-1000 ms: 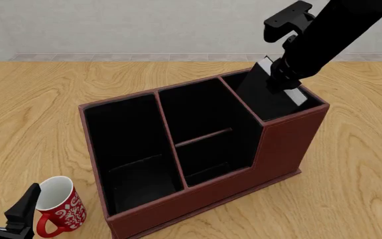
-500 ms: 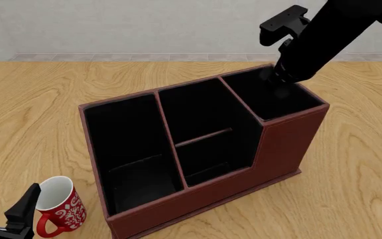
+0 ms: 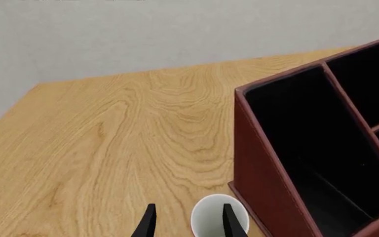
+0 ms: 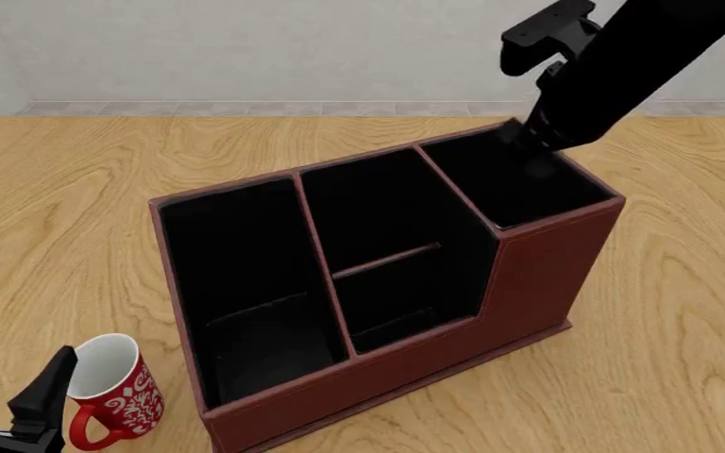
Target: Pick up the book and place it in the right compartment of the caddy.
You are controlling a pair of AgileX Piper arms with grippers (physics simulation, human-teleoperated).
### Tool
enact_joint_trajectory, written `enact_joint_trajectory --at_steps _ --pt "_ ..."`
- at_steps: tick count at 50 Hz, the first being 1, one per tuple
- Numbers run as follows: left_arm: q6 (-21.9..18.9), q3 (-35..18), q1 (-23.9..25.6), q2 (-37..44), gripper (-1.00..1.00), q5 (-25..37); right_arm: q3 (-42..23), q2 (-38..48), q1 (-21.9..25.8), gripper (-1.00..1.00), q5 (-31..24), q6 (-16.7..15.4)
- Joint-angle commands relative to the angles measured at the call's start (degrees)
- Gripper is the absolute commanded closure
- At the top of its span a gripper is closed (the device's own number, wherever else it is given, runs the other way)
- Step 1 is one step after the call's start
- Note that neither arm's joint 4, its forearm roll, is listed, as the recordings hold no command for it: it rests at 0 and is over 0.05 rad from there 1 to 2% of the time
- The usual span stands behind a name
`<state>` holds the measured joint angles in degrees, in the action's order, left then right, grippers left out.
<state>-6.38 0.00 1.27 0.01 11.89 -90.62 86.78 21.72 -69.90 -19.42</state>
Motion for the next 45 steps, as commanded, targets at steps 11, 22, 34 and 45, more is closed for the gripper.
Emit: enact_joint_trajectory --at_steps 11,22,34,45 --pt "0.03 0.00 0.17 0.00 -1.00 -0.60 -1.05 -6.71 0.69 -1.00 0.00 -0.51" --pt "-0.41 0.00 -0.31 0.00 -1.00 -1.00 -1.33 -11.83 2.35 -1.00 0.00 1.67" --pt "0.12 0.00 -0.87 0.01 -1.00 -1.17 -1.36 -17.46 3.52 -1.00 0.00 1.80" --pt "-0.90 -0.01 -1.53 0.03 -1.00 -2.54 -2.74 -23.80 6.59 -1.00 0.00 2.46"
